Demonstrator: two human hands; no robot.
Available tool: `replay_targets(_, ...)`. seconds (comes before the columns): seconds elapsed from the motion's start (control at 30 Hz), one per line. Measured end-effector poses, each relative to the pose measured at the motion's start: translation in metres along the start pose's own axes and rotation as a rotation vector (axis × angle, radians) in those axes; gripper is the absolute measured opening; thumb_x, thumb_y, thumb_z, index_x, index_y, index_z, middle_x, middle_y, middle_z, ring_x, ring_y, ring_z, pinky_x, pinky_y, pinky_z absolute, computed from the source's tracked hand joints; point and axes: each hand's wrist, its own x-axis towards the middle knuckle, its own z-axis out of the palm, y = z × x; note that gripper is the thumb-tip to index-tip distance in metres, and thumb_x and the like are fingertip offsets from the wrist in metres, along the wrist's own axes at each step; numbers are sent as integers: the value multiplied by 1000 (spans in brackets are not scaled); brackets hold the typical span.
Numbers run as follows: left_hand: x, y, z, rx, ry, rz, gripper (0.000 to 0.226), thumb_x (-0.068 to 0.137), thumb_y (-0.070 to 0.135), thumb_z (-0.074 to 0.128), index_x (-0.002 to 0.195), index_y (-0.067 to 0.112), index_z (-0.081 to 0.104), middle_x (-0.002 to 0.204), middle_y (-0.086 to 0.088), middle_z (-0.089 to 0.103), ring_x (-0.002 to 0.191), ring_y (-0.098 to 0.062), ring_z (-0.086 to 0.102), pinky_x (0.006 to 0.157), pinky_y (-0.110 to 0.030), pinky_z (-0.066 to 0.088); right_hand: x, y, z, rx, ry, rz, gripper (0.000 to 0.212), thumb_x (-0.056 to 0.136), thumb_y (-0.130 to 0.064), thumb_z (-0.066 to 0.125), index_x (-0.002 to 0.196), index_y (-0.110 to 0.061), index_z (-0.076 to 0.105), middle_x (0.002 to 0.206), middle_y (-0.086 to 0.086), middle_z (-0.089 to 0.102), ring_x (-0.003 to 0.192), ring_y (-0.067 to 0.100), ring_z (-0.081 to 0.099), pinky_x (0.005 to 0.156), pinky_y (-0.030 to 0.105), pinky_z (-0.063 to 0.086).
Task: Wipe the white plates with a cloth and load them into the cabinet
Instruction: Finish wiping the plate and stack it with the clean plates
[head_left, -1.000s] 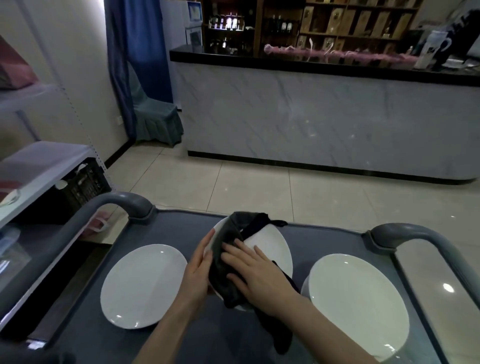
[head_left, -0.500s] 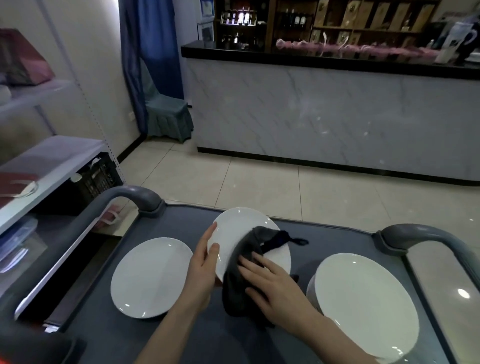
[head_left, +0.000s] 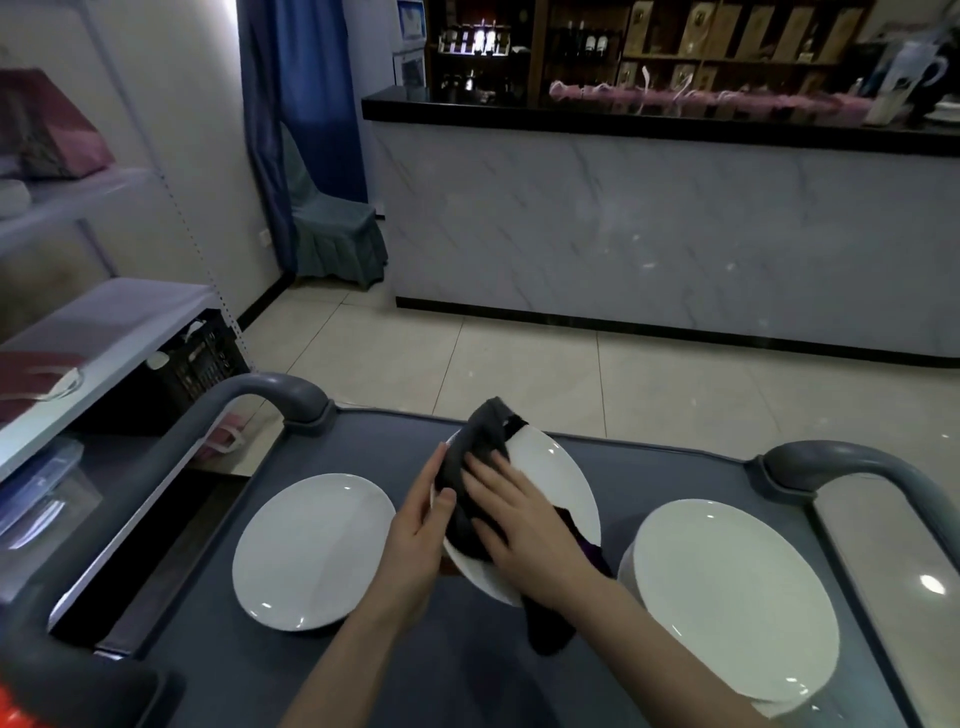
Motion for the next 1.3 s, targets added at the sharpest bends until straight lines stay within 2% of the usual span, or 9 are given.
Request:
replay_targets(0.2,1,-2,-11,-66,59,-42,40,104,30,43,131,60,48,127,16,64,110,-10,65,67,-40,59,-37,5,-4,-55,-89,-26,52,100,-28,46,150,-32,35,159,-17,23,149,8,10,120,24,3)
replay_targets(0.33,2,-2,-25,-72,89,-23,38,103,33,46,131,59,48,129,15,62,112,-19,64,69,-39,58,-58,28,-10,-202,-18,69,47,92,-30,61,138,-27,55,149,-9,46,141,18,40,115,47,32)
replay_targets(0.47,-1,-1,-24,-25,19,-14,39,100,38,48,133,59,46,132,19,59,109,-11,66,68,-38,58,-32,50,-18,-220,-34,204,56,101,-36,47,153,-27,29,160,-14,22,151,15,14,122,32,5)
replay_targets(0.77,6,1,-9,-43,45,-37,42,104,26,45,130,59,50,125,19,65,107,-7,67,66,-40,59,-23,5,-1,-126,-95,10,56,100,-34,44,153,-26,29,161,-12,21,151,15,11,121,32,15)
replay_targets(0.9,10,0,-16,-79,117,-44,41,103,25,46,129,57,52,123,15,66,102,-14,68,62,-38,57,-52,5,-2,-141,-54,-50,45,97,-35,54,141,-26,53,150,-12,45,140,17,40,111,34,38)
replay_targets(1.0,8,-2,-22,-63,121,-53,40,103,29,46,128,59,51,126,15,64,105,-18,64,60,-36,55,-57,22,-11,-251,14,49,40,89,-31,68,127,-20,66,136,-5,61,122,25,60,94,39,54)
replay_targets(1.07,7,-4,-23,-36,98,-58,39,103,30,46,128,60,50,127,18,62,108,-16,64,61,-36,56,-51,34,-19,-286,14,153,43,90,-31,66,131,-16,63,138,-3,59,121,29,57,97,41,51)
replay_targets(1.2,3,-5,-19,-17,43,-61,41,104,28,46,129,59,50,128,25,60,113,-10,62,68,-39,58,-28,51,-31,-328,-2,262,56,99,-38,49,150,-20,38,157,-7,33,134,25,36,111,37,33)
replay_targets(1.3,2,-3,-19,-21,45,-63,44,103,24,47,127,60,51,125,25,61,111,-11,63,67,-39,58,-20,52,-38,-246,69,241,46,98,-23,56,142,-13,50,148,0,45,121,29,45,102,36,41)
